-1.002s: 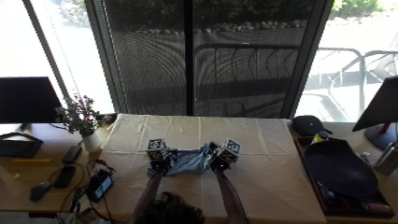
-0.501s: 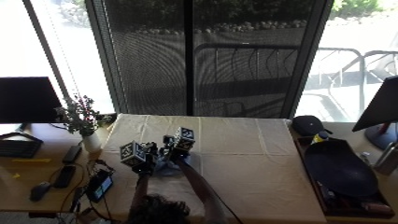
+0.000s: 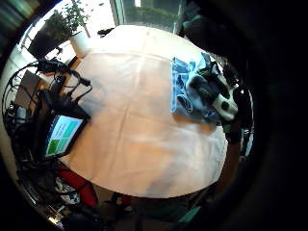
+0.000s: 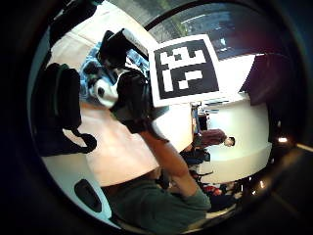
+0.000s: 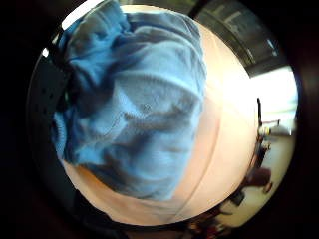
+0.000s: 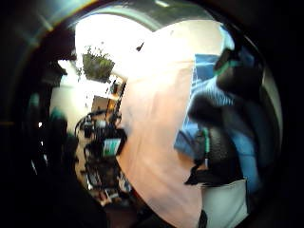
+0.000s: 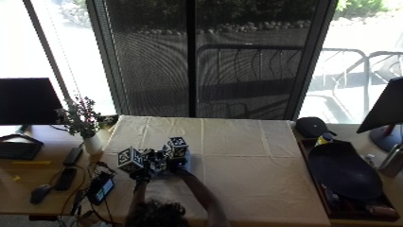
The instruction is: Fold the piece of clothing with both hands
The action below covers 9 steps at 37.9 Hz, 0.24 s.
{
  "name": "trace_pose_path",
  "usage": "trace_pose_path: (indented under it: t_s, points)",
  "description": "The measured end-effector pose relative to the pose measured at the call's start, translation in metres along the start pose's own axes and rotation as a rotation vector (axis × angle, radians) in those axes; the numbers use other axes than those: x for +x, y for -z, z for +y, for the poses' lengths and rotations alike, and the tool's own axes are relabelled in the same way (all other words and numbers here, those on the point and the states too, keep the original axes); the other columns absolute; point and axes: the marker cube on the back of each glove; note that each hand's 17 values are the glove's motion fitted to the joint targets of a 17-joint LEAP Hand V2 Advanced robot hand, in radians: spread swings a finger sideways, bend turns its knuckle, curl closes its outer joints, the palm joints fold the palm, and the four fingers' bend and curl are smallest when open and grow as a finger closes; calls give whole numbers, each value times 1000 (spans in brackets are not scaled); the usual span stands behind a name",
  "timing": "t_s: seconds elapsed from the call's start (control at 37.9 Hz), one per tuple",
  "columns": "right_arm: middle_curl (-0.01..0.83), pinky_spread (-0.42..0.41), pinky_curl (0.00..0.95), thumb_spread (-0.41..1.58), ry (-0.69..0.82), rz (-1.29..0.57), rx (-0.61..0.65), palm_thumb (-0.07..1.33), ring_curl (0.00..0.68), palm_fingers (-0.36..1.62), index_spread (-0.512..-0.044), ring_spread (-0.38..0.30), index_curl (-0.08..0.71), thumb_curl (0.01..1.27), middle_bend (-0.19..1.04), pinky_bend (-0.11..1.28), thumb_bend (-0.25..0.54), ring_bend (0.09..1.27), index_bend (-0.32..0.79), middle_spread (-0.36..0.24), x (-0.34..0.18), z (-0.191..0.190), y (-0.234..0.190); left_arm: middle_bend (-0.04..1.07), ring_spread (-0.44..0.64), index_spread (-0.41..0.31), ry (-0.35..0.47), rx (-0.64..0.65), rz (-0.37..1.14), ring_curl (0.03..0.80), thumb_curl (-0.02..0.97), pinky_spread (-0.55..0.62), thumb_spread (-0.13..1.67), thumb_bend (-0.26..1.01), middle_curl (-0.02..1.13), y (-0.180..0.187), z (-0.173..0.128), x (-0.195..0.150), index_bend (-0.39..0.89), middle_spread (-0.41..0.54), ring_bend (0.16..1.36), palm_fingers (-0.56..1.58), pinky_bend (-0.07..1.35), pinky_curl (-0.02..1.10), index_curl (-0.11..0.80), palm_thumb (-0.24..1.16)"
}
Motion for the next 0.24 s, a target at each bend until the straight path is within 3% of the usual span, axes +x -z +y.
trace_pose_path:
  t_s: [0.05,0.11,0.13,0.16,0.18,0.24]
  points:
    - [458,-340,394,510,138,-78,-60,912,445,1136,-319,-269,290,657,254,573,-42,547,83,-254,-9,19,12,188,105,-157,-22,-1,-14,320,258,217,1591,195,400,-4,-5,5,139,-102,478,476,387,331,336,543]
    - [453,-314,389,647,157,-82,-175,870,437,1035,-323,-264,273,634,236,572,-44,524,54,-242,-2,36,23,189,105,-157,-42,6,-41,318,259,217,1592,203,400,5,-1,17,139,-102,474,475,387,330,335,551]
    - [422,-220,388,744,173,-62,-227,791,385,604,-340,-194,284,608,133,554,-73,347,117,-201,4,42,28,189,108,-157,-51,6,-56,318,261,217,1590,206,400,12,2,24,140,-102,470,475,388,330,335,555]
    - [435,-186,443,793,220,-38,-263,763,435,490,-345,-156,329,595,133,593,-70,339,163,-184,11,47,33,188,108,-156,-61,1,-70,318,262,217,1589,209,400,16,3,30,143,-102,469,476,387,329,336,556]
    - [425,-143,460,845,286,-13,-289,715,436,369,-353,-108,343,577,109,623,-78,288,177,-167,19,51,39,188,108,-156,-74,-8,-83,318,261,216,1586,208,400,18,3,36,142,-102,468,477,387,328,336,552]
    - [405,-94,447,925,379,65,-330,661,410,338,-361,-62,335,549,115,647,-71,237,160,-149,36,62,55,189,112,-156,-116,-35,-105,316,262,216,1584,208,399,20,3,49,144,-102,462,479,386,327,336,547]
